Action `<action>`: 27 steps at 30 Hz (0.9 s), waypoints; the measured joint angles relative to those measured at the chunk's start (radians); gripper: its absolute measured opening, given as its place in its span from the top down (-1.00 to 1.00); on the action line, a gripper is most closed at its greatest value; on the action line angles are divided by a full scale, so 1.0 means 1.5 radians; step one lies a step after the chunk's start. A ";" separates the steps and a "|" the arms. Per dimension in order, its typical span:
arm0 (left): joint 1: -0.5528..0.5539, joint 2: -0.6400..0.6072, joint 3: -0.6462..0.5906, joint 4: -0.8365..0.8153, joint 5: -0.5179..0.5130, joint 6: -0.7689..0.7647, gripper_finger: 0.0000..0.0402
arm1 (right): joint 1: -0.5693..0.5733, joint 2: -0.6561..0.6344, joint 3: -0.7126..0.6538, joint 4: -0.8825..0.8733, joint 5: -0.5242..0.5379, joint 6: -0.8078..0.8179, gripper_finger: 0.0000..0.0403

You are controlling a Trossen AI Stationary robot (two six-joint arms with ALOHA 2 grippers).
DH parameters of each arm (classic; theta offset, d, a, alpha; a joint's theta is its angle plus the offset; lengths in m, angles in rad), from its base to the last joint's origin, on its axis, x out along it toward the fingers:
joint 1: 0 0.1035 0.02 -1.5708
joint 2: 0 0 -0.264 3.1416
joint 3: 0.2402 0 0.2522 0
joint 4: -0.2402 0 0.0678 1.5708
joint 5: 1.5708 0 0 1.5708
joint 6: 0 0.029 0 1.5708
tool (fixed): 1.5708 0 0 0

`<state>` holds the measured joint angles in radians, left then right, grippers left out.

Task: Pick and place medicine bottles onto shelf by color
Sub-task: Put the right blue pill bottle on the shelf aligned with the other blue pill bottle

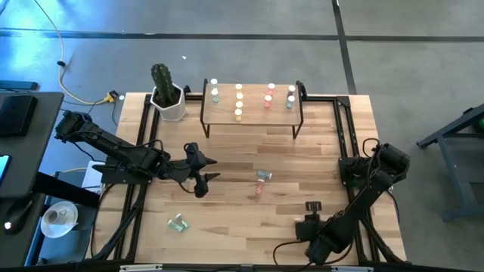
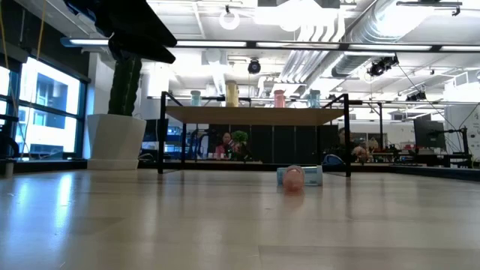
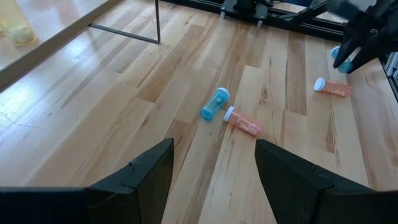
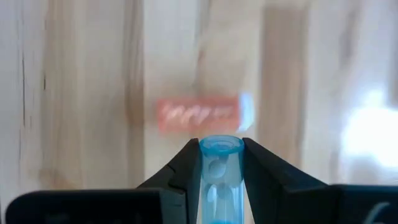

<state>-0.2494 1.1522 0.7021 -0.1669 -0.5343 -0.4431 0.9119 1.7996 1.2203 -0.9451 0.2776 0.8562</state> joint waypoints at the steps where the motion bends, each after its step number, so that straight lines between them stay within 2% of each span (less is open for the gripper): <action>1: 0.000 0.000 0.000 0.000 0.000 0.000 -0.07 | 0.000 0.000 0.011 -0.008 0.022 0.000 0.58; 10: 0.000 0.000 0.000 0.000 0.000 0.016 -0.07 | -0.033 0.000 0.078 -0.076 0.223 -0.007 0.58; 20: 0.000 0.000 0.000 0.000 0.000 0.074 -0.07 | -0.123 -0.051 0.093 -0.127 0.287 -0.106 0.58; 27: 0.000 0.000 0.000 0.001 0.000 0.114 -0.07 | -0.186 -0.120 0.093 -0.223 0.328 -0.129 0.58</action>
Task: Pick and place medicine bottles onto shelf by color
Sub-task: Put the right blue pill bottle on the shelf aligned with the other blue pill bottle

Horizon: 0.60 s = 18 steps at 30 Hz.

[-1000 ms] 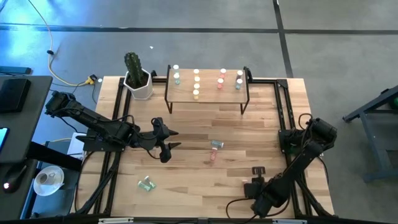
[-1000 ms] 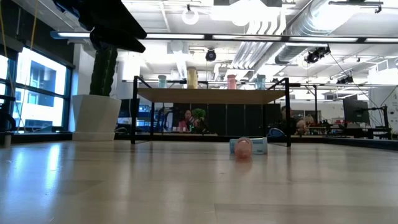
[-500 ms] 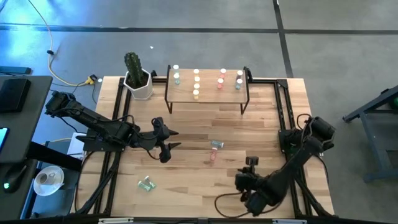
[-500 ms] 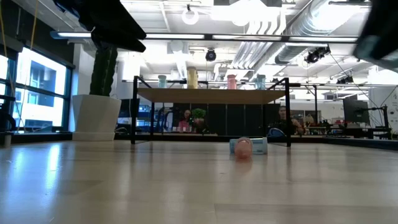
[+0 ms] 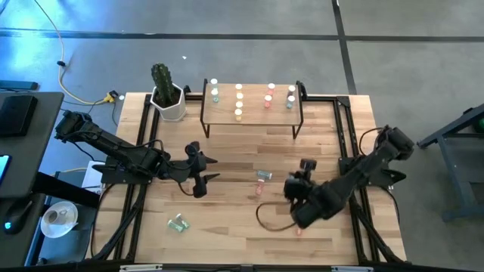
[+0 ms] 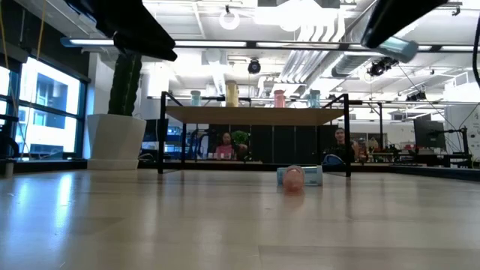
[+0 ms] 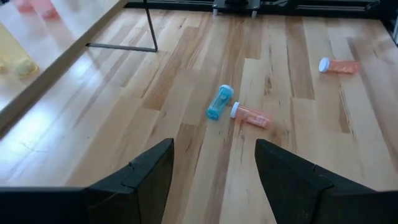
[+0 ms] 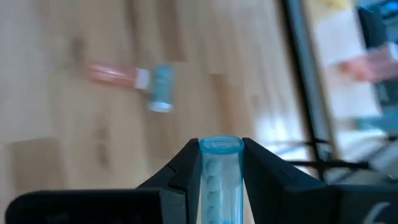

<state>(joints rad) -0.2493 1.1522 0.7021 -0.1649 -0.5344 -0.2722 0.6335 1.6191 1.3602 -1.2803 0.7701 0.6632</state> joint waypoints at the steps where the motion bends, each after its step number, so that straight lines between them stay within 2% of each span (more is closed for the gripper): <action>1: 0.000 0.000 0.000 0.003 0.000 0.010 -0.07 | -0.009 -0.012 0.000 -0.020 0.006 0.005 0.58; 5: 0.000 0.000 0.000 0.013 -0.004 0.066 -0.07 | -0.045 -0.064 -0.005 -0.067 0.029 0.021 0.58; 8: 0.000 0.000 0.000 0.030 -0.006 0.126 -0.07 | -0.064 -0.125 -0.064 -0.037 0.046 0.042 0.58; 14: 0.000 0.000 0.000 0.077 -0.006 0.226 -0.07 | -0.083 -0.255 -0.210 0.121 0.040 0.081 0.58; 18: 0.000 0.000 0.000 0.101 -0.002 0.247 -0.07 | -0.083 -0.328 -0.295 0.252 0.038 0.085 0.58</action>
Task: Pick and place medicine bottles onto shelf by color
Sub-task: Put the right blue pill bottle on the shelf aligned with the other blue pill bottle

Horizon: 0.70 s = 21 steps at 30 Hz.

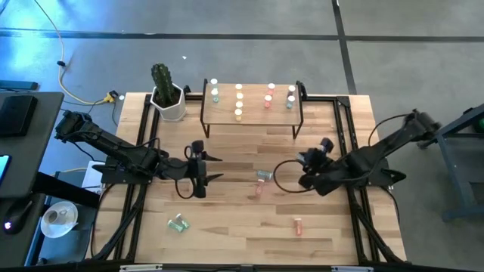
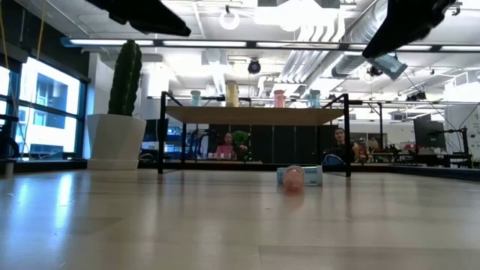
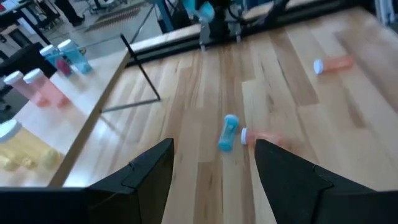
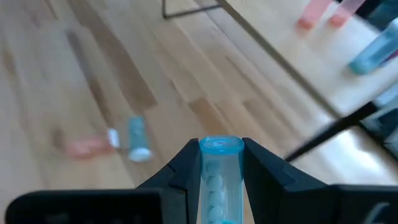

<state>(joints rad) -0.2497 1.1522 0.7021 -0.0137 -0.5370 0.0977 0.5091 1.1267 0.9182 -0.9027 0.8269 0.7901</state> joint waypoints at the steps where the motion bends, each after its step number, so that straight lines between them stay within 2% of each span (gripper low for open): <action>1: 0.000 0.000 0.000 0.009 0.001 -0.004 -0.07 | 0.000 -0.015 -0.023 0.038 -0.003 0.004 0.58; 8: 0.000 0.000 0.000 0.034 0.001 -0.028 -0.07 | 0.000 -0.091 -0.179 0.336 -0.036 0.013 0.58; 14: 0.000 0.000 0.000 0.033 0.002 -0.023 -0.07 | 0.000 -0.102 -0.274 0.560 -0.037 0.014 0.58; 18: 0.000 0.009 0.000 0.038 0.002 0.039 -0.07 | -0.010 -0.102 -0.320 0.689 -0.038 0.043 0.58; 21: 0.000 0.021 0.000 0.052 0.001 0.100 -0.07 | -0.025 -0.101 -0.335 0.733 -0.036 0.079 0.58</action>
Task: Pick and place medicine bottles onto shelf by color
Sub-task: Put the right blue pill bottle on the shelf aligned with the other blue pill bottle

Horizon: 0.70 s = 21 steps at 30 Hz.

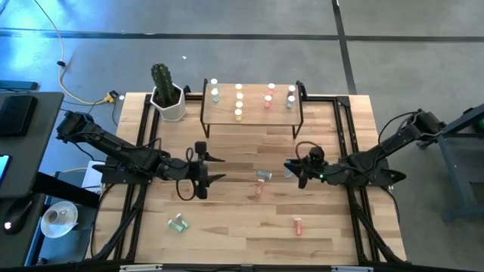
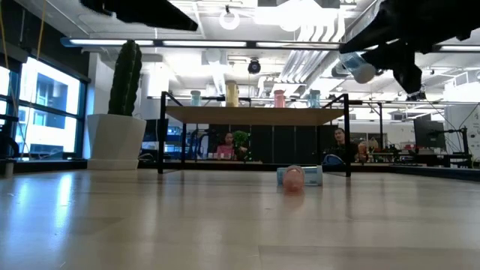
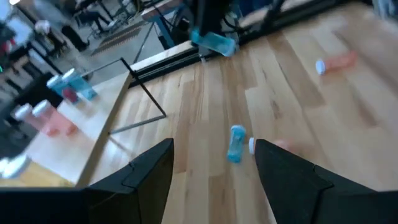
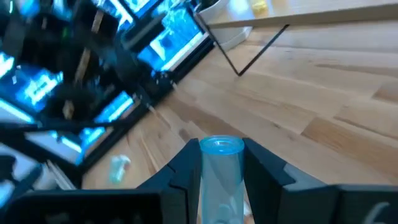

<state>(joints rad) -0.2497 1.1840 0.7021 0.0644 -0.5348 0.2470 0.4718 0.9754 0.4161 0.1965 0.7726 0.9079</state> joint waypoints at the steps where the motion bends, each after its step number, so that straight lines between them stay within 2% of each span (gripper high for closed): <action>1: 0.000 0.006 0.000 0.000 0.000 0.024 -0.07 | -0.007 0.001 -0.001 0.004 0.001 0.017 0.58; 7: 0.000 0.047 0.000 0.039 0.000 0.161 -0.07 | -0.040 0.003 -0.002 0.015 -0.005 0.125 0.58; 10: 0.000 0.072 0.000 0.078 0.000 0.218 -0.07 | -0.048 0.011 -0.002 0.038 -0.014 0.143 0.58; 21: 0.000 0.187 0.001 0.311 0.000 0.466 -0.07 | -0.085 0.082 -0.002 0.192 -0.126 0.175 0.58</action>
<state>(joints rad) -0.2496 1.4651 0.7033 0.5302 -0.5344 0.9454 0.3447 1.0989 0.4137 0.4848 0.5833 1.1709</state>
